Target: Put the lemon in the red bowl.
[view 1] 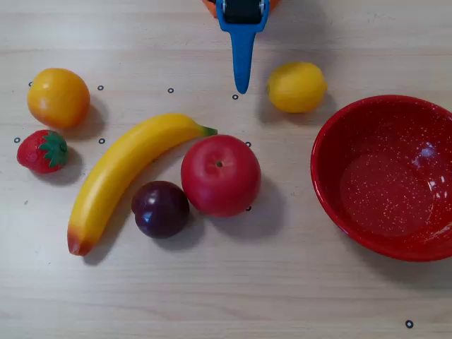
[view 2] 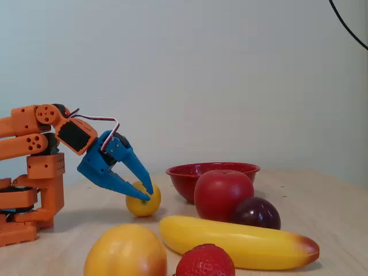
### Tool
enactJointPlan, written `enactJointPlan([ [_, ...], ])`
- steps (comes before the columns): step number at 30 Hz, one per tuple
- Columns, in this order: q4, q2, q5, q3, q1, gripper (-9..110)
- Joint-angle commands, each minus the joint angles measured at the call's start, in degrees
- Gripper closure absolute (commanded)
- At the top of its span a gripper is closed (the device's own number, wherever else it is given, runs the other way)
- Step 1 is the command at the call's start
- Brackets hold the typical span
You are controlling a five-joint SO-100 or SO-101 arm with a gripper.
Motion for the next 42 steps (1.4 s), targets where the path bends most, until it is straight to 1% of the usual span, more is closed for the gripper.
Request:
enactJointPlan([
  [1,0.3,0.7,-0.7,0.5,0.8,101],
  [12,-0.2,0.4,-0.9,0.5,0.4,101],
  [15,-0.5,-1.9,-1.2,-1.7,0.5,101],
  [22,1.1,-9.7,-2.9,-13.2,0.7,101],
  [34,12.0,-23.1,-6.4,-34.0,1.8,101],
  [42,19.2,-32.8,-11.2,-46.3,6.1,101],
])
